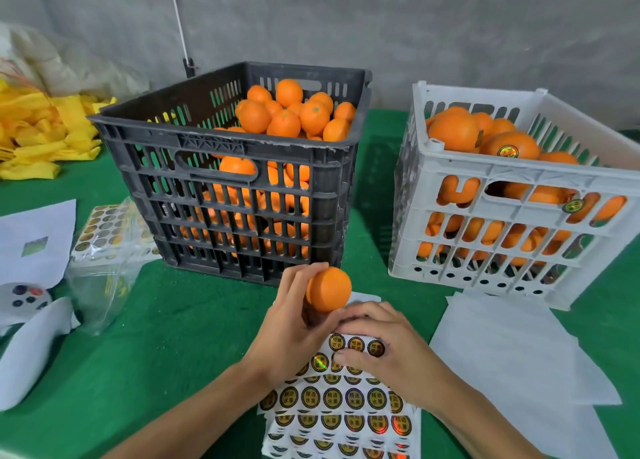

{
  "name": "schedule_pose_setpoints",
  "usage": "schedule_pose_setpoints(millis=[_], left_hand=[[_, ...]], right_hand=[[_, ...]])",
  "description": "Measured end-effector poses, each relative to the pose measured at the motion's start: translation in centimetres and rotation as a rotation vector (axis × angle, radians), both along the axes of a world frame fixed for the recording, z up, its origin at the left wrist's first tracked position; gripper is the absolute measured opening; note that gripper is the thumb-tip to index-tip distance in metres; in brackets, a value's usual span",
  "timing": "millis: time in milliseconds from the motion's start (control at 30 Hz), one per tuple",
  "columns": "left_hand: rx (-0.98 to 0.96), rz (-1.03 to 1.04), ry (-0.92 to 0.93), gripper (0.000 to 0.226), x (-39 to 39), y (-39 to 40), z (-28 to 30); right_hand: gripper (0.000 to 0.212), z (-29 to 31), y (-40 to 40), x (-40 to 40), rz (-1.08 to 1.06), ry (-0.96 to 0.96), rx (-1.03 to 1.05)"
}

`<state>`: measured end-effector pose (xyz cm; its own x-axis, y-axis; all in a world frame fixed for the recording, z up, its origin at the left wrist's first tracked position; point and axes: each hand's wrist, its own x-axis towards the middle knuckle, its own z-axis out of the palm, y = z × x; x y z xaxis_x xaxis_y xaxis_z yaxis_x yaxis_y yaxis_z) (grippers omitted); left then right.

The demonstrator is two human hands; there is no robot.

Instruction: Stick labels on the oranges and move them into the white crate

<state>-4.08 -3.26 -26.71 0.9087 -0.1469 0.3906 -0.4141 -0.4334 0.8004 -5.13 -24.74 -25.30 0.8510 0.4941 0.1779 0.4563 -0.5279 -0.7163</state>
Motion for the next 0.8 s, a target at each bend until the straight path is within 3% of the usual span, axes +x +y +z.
schedule_pose_setpoints(millis=[300,500,667,800], left_hand=[[0.002,-0.010,0.007,0.063,0.0,0.3,0.3],[0.017,0.001,0.001,0.063,0.0,0.3,0.2],[0.012,-0.001,0.007,0.062,-0.2,0.2,0.4],[0.023,-0.013,0.004,0.063,-0.3,0.1,0.6]], right_hand=[[0.032,0.3,0.0,-0.5,0.040,-0.463,-0.173],[0.024,0.3,-0.1,-0.7,0.099,-0.603,-0.197],[0.018,0.6,0.0,-1.5,0.062,-0.415,-0.052],[0.023,2.2,0.3,-2.1,-0.054,-0.014,0.529]])
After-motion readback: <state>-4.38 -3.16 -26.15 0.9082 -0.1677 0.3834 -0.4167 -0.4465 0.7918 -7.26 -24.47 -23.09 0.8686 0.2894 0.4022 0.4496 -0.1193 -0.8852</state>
